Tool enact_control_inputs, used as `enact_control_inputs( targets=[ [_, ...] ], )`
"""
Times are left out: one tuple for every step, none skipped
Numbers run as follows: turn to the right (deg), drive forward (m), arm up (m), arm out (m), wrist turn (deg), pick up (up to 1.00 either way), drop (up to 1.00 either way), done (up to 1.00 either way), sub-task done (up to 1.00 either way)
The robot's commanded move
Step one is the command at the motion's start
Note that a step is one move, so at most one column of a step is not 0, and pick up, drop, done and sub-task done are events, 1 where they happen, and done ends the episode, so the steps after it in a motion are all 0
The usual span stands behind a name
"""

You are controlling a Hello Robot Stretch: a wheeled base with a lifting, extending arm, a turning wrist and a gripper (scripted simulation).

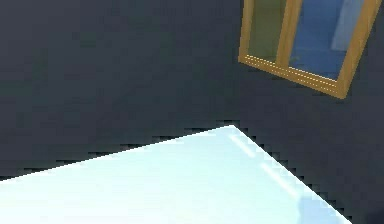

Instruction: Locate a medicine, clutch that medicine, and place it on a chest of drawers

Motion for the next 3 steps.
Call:
enact_control_inputs(
  targets=[
    [-45.0,0.0,0.0,0.0,0.0,0.0,0.0,0.0,0.0],
    [-45.0,0.0,0.0,0.0,0.0,0.0,0.0,0.0,0.0],
    [-24.0,0.0,0.0,0.0,0.0,0.0,0.0,0.0,0.0]
  ],
)
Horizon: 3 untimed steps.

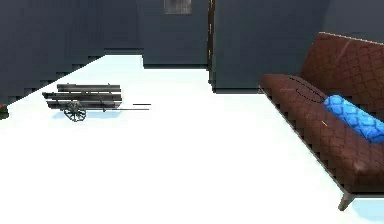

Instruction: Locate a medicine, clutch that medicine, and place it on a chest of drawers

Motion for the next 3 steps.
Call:
enact_control_inputs(
  targets=[
    [0.0,1.0,0.0,0.0,0.0,0.0,0.0,0.0,0.0],
    [0.0,1.0,0.0,0.0,0.0,0.0,0.0,0.0,0.0],
    [0.0,0.45,0.0,0.0,0.0,0.0,0.0,0.0,0.0]
  ],
)
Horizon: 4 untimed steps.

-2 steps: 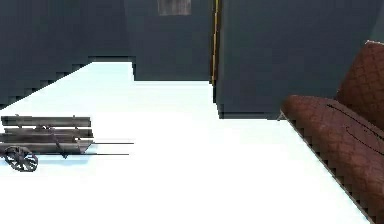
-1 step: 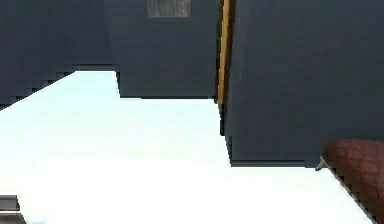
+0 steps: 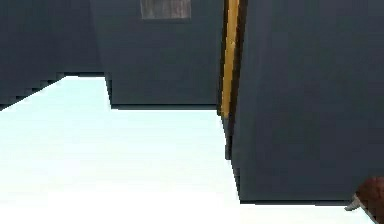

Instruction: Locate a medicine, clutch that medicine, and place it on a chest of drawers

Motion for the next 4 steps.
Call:
enact_control_inputs(
  targets=[
    [-12.0,0.0,0.0,0.0,0.0,0.0,0.0,0.0,0.0],
    [0.0,1.0,0.0,0.0,0.0,0.0,0.0,0.0,0.0],
    [12.0,0.0,0.0,0.0,0.0,0.0,0.0,0.0,0.0],
    [0.0,1.0,0.0,0.0,0.0,0.0,0.0,0.0,0.0]
  ],
)
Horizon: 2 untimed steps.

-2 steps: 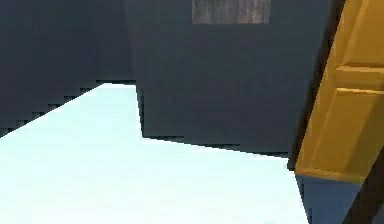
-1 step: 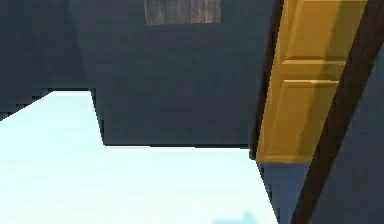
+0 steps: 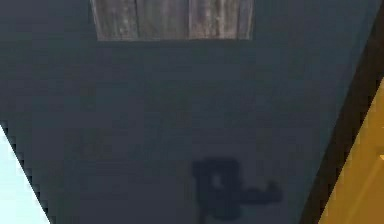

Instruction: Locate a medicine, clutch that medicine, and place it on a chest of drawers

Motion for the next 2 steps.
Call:
enact_control_inputs(
  targets=[
    [15.0,0.0,0.0,0.0,0.0,0.0,0.0,0.0,0.0],
    [0.0,0.05,0.0,0.0,0.0,0.0,0.0,0.0,0.0]
  ],
)
